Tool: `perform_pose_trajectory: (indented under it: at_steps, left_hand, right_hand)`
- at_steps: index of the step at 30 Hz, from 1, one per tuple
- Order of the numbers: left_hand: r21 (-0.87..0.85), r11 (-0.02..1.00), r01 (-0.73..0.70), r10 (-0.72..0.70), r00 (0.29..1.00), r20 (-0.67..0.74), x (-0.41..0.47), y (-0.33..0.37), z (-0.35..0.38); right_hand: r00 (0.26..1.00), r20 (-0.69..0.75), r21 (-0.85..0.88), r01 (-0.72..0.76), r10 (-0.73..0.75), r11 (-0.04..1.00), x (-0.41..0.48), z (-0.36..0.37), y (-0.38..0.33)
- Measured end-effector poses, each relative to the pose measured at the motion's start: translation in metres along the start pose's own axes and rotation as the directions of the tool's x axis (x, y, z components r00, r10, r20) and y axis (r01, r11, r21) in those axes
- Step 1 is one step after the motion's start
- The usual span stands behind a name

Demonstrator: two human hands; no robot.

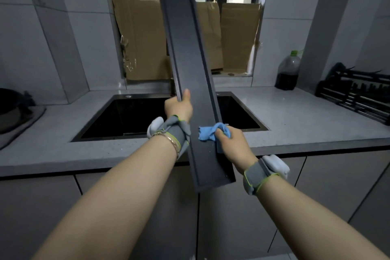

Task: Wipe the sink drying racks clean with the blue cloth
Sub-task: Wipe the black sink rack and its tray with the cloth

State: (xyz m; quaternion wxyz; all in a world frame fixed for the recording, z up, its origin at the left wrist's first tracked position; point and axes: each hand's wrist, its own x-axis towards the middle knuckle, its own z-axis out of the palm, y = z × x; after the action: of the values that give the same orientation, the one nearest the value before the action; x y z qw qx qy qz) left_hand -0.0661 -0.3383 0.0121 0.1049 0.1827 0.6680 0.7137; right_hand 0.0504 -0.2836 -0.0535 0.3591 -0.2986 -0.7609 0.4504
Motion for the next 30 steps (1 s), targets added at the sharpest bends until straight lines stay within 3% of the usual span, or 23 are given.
perform_pose_trajectory:
  at_steps: [4,10,14,18,23,26,30]
  left_hand:
    - [-0.045,0.999,0.011,-0.018,0.988,-0.152,0.012,0.011,-0.007]
    - [-0.059,0.998,-0.007,-0.005,0.979,-0.204,0.016,0.004,-0.013]
    - [-0.154,0.988,0.014,-0.049,0.973,-0.226,0.01,0.007,-0.011]
    - [-0.172,0.985,-0.016,-0.032,0.961,-0.276,0.007,0.006,-0.005]
    - [-0.204,0.979,-0.004,-0.063,0.945,-0.32,0.009,-0.002,-0.005]
    - [-0.185,0.983,0.014,-0.064,0.962,-0.265,0.009,-0.003,-0.011]
    - [-0.236,0.957,0.168,-0.177,0.984,-0.016,0.011,-0.014,-0.013]
  right_hand:
    - [0.997,0.056,-0.002,-0.052,0.052,0.999,-0.026,0.0,0.029]
    - [0.968,0.059,0.252,-0.249,0.242,0.935,-0.038,0.002,0.042]
    - [0.881,0.041,0.637,-0.386,0.471,0.667,-0.04,0.016,0.034]
    - [0.79,0.026,0.712,-0.445,0.612,0.543,-0.042,0.044,0.033]
    - [0.777,0.197,0.794,-0.484,0.598,0.368,-0.052,0.069,0.026]
    - [0.8,0.185,0.79,-0.466,0.57,0.398,-0.053,0.061,0.023]
    - [0.826,0.069,0.822,-0.365,0.56,0.437,-0.044,0.051,0.023]
